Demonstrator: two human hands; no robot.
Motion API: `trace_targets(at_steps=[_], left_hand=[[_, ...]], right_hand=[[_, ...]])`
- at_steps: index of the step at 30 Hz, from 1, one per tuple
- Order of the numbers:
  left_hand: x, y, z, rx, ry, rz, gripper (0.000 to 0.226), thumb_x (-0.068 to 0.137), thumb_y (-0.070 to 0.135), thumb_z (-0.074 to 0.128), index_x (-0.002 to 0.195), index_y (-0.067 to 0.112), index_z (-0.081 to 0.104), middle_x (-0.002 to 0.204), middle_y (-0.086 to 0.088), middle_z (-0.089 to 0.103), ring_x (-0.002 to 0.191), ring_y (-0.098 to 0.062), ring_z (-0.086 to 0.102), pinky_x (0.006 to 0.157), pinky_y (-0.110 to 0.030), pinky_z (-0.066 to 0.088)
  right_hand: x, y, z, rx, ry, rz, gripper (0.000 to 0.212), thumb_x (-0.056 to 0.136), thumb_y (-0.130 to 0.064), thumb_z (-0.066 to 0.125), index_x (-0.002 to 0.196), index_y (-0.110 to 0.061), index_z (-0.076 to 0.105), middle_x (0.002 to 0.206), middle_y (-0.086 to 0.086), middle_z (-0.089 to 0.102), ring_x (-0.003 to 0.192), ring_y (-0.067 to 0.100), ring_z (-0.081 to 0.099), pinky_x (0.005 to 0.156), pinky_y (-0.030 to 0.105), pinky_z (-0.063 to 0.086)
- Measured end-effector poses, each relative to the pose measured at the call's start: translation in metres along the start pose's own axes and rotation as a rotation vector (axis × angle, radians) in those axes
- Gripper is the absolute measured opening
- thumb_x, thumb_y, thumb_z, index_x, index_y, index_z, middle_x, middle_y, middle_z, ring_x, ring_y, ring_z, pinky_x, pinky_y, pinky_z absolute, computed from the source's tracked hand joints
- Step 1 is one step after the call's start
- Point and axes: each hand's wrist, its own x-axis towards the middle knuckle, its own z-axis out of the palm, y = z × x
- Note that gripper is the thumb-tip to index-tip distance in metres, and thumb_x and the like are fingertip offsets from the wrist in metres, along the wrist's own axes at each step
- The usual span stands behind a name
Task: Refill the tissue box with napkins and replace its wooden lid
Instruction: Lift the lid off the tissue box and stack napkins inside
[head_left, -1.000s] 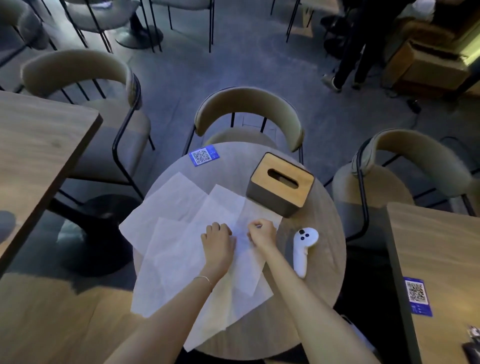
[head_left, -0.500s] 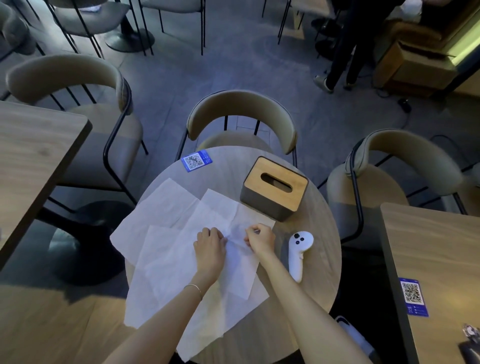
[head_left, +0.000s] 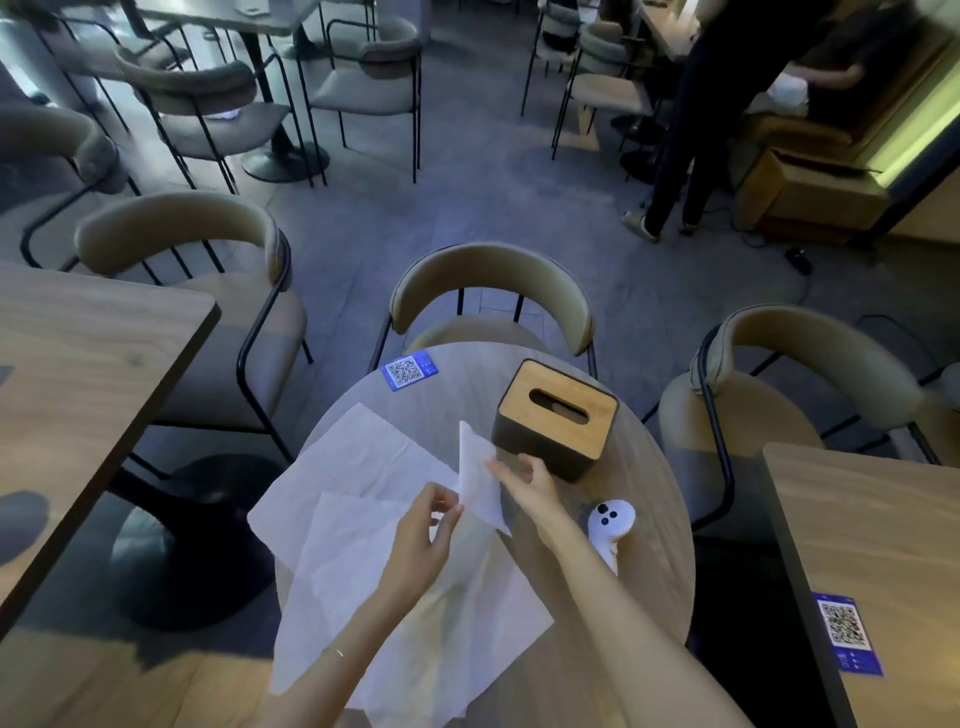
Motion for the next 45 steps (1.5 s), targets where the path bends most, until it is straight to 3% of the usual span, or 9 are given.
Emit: trace_targets(at_steps=[5, 8, 14, 18, 23, 31, 36, 40, 45], left_hand=[[0.0, 0.006, -0.029, -0.313, 0.003, -0.148, 0.013, 0.099, 0.02, 0.048, 0.087, 0.017, 0.05, 0.067, 0.01, 0.051, 0.059, 0.0, 0.045, 0.054, -0.008, 0.037], [0.009, 0.008, -0.043, -0.435, -0.067, -0.21, 0.013, 0.096, 0.026, 0.056, 0.106, 0.02, 0.05, 0.062, 0.011, 0.06, 0.072, -0.013, 0.055, 0.073, -0.022, 0.044], [0.033, 0.025, -0.055, -0.477, -0.159, -0.105, 0.042, 0.087, 0.021, 0.069, 0.121, 0.037, 0.049, 0.065, 0.002, 0.069, 0.072, -0.006, 0.067, 0.065, -0.013, 0.055], [0.046, 0.035, -0.061, -0.467, -0.188, -0.026, 0.032, 0.089, 0.026, 0.066, 0.112, 0.047, 0.059, 0.088, 0.005, 0.069, 0.076, -0.002, 0.065, 0.066, -0.014, 0.056], [0.052, 0.045, -0.056, -0.501, -0.275, -0.021, 0.039, 0.088, 0.031, 0.064, 0.125, 0.038, 0.055, 0.115, -0.003, 0.06, 0.1, -0.024, 0.062, 0.071, -0.027, 0.061], [0.057, 0.066, -0.034, -0.471, -0.298, -0.001, 0.043, 0.088, 0.016, 0.066, 0.122, 0.04, 0.055, 0.116, 0.004, 0.055, 0.105, -0.023, 0.055, 0.07, -0.022, 0.059], [0.068, 0.07, -0.021, -0.287, -0.191, 0.023, 0.035, 0.087, 0.018, 0.069, 0.12, 0.021, 0.06, 0.12, -0.006, 0.058, 0.107, -0.025, 0.056, 0.085, -0.038, 0.055], [0.084, 0.063, -0.017, -0.037, -0.083, 0.038, 0.021, 0.084, 0.026, 0.071, 0.1, 0.012, 0.07, 0.103, -0.008, 0.065, 0.098, -0.025, 0.059, 0.08, -0.032, 0.049], [0.099, 0.049, -0.02, -0.054, -0.154, -0.093, 0.029, 0.086, 0.032, 0.068, 0.107, 0.013, 0.067, 0.122, -0.006, 0.053, 0.116, -0.022, 0.048, 0.095, -0.033, 0.046]], right_hand=[[-0.01, -0.018, -0.003, 0.097, -0.147, 0.083, 0.066, 0.081, -0.029, 0.075, 0.138, -0.012, 0.048, 0.134, 0.013, 0.056, 0.119, 0.029, 0.056, 0.096, 0.041, 0.05], [-0.018, -0.035, 0.004, 0.151, -0.073, -0.006, 0.06, 0.083, -0.016, 0.073, 0.137, -0.014, 0.049, 0.137, 0.011, 0.051, 0.12, 0.03, 0.054, 0.09, 0.037, 0.05], [-0.031, -0.066, 0.0, 0.241, -0.068, -0.092, 0.065, 0.085, -0.05, 0.063, 0.141, -0.024, 0.041, 0.139, 0.007, 0.051, 0.124, 0.028, 0.05, 0.105, 0.046, 0.043], [-0.042, -0.066, -0.017, 0.306, -0.296, -0.067, 0.079, 0.059, -0.062, 0.077, 0.126, -0.039, 0.043, 0.117, 0.004, 0.061, 0.102, 0.026, 0.062, 0.081, 0.042, 0.055], [-0.044, -0.055, -0.031, 0.274, -0.392, -0.126, 0.094, 0.073, -0.008, 0.08, 0.146, -0.037, 0.028, 0.139, 0.012, 0.048, 0.115, 0.033, 0.06, 0.092, 0.048, 0.053], [-0.052, -0.068, -0.051, 0.195, -0.252, -0.307, 0.05, 0.082, -0.003, 0.068, 0.123, -0.03, 0.06, 0.119, 0.008, 0.061, 0.116, 0.029, 0.057, 0.104, 0.047, 0.046], [-0.045, -0.069, -0.064, -0.085, -0.07, -0.389, 0.017, 0.086, -0.011, 0.068, 0.098, -0.022, 0.072, 0.1, -0.005, 0.066, 0.102, 0.016, 0.059, 0.076, 0.019, 0.05], [-0.036, -0.067, -0.072, -0.093, -0.028, -0.365, 0.015, 0.086, -0.019, 0.069, 0.1, -0.016, 0.072, 0.103, 0.003, 0.069, 0.101, 0.019, 0.062, 0.073, 0.02, 0.051], [-0.016, -0.068, -0.079, -0.051, -0.078, -0.268, 0.008, 0.084, -0.023, 0.072, 0.092, -0.022, 0.073, 0.1, 0.002, 0.07, 0.097, 0.022, 0.064, 0.071, 0.022, 0.054]])
